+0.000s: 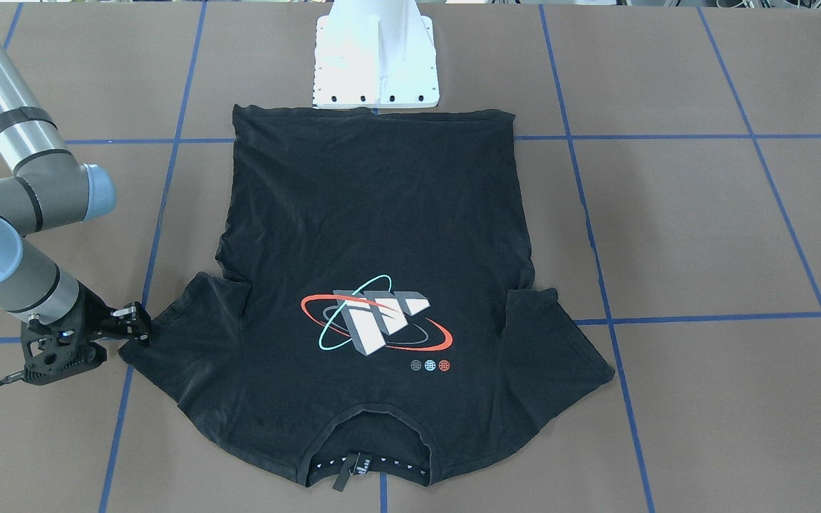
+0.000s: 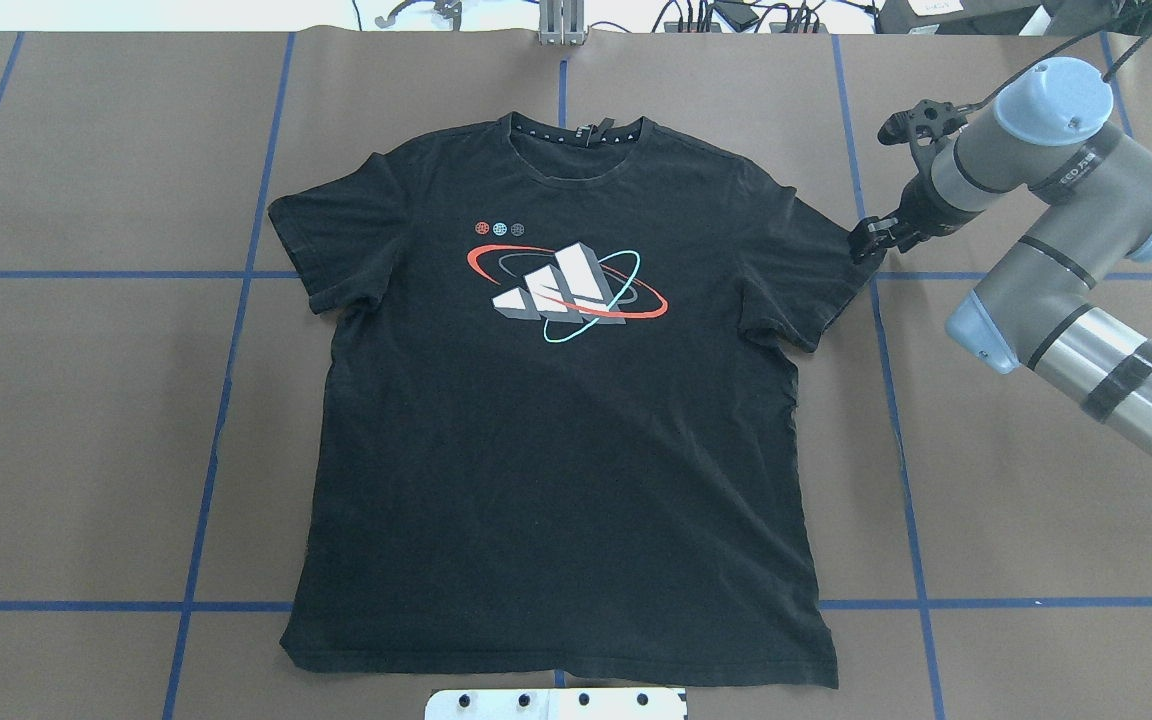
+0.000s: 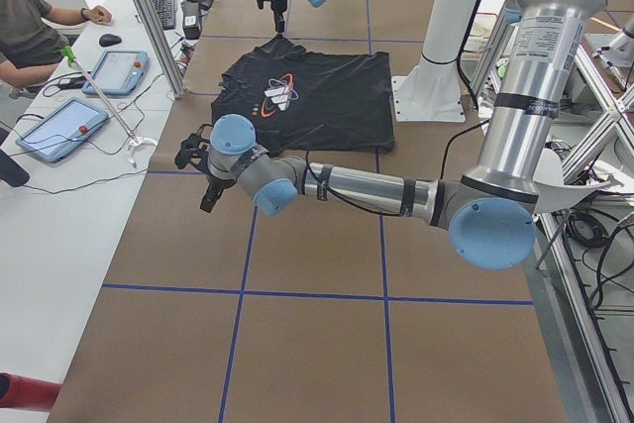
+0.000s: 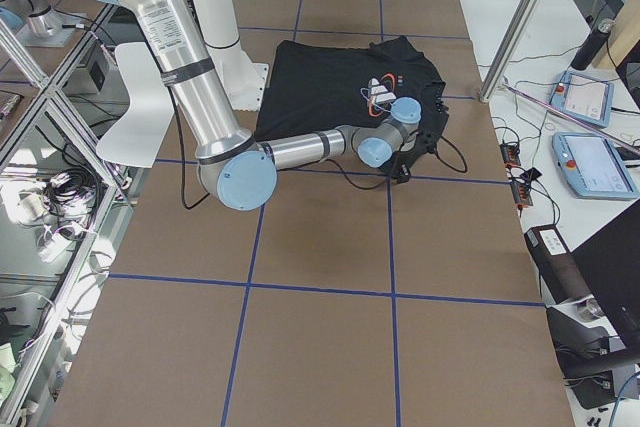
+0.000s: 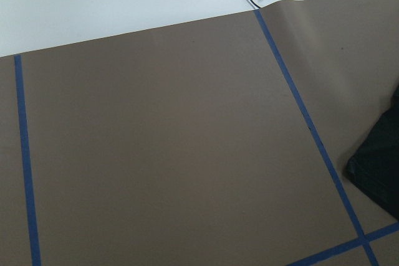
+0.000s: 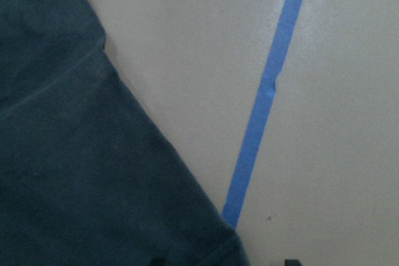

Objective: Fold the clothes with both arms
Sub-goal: 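Close the right gripper on the sleeve at the shoulder seam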

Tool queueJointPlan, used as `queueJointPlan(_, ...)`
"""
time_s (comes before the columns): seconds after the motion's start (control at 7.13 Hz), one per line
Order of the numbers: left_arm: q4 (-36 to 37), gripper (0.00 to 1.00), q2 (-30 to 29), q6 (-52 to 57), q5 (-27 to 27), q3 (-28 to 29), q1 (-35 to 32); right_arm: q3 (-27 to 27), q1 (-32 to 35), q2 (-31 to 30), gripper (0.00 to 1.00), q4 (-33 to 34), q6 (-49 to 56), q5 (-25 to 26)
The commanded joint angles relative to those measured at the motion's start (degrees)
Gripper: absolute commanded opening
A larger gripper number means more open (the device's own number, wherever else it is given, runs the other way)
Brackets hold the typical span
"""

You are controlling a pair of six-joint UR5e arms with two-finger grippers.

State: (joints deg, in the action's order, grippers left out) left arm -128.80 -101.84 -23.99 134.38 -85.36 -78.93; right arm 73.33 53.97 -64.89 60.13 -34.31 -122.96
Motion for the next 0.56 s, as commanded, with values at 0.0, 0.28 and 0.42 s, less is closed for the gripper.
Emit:
queueJointPlan(0.0, 0.0, 1.00, 0.1, 0.0, 0.0, 0.0, 0.0, -0.6, -0.2, 0.2, 0.61, 0.1, 0.1, -0.1)
queueJointPlan(0.28, 0.0, 1.00, 0.1, 0.0, 0.0, 0.2, 0.0, -0.6, -0.2, 0.3, 0.07, 0.1, 0.5, -0.3)
queueJointPlan(0.42, 0.0, 1.00, 0.1, 0.0, 0.0, 0.2, 0.0, -0.6, -0.1, 0.6, 0.00, 0.2, -0.1, -0.7)
